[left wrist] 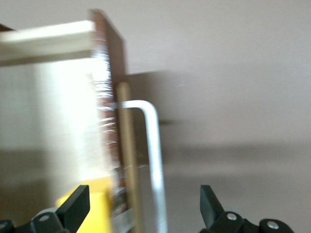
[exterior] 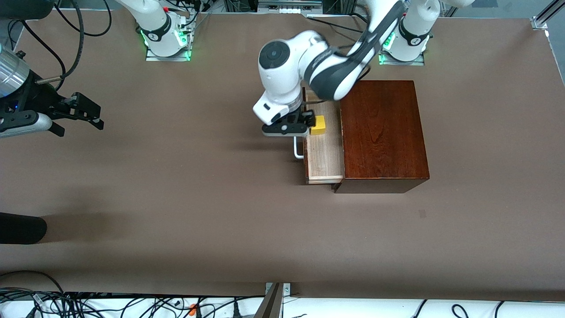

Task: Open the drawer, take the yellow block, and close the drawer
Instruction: 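Pull the drawer open by its handle with the left gripper, then withdraw the left gripper while the right gripper reaches into the drawer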

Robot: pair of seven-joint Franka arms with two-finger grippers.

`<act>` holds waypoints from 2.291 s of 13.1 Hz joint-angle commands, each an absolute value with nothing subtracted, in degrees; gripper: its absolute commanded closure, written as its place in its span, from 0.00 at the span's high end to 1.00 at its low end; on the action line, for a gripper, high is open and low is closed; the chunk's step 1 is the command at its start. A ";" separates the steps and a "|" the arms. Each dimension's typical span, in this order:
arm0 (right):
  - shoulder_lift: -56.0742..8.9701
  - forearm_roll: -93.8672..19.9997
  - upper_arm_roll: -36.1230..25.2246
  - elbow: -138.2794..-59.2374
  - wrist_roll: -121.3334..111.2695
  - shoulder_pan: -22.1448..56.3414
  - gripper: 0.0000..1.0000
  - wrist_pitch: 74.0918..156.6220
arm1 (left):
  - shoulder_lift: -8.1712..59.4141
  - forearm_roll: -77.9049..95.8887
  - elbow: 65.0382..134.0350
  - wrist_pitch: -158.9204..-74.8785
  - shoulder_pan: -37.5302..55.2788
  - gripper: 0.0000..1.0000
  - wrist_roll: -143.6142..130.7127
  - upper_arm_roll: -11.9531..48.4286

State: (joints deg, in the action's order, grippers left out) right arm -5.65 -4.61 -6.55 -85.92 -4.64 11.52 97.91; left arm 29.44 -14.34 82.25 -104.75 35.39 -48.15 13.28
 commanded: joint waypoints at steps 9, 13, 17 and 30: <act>-8.51 -5.54 -5.28 -86.04 -4.84 13.08 1.00 95.63 | 11.26 -1.60 83.41 -87.28 5.39 1.00 -13.81 13.28; -9.58 -5.62 -2.48 -85.87 -12.38 18.62 1.00 95.54 | 4.15 -0.70 89.09 -90.85 5.10 1.00 -4.05 4.68; -13.44 -4.83 0.09 -85.34 -12.13 30.47 1.00 99.65 | -1.94 -0.88 98.79 -99.05 5.45 1.00 -0.01 1.93; -42.78 2.55 0.09 -60.84 -32.33 49.12 1.00 111.70 | -0.26 -4.31 96.15 -95.01 4.66 1.00 0.09 2.99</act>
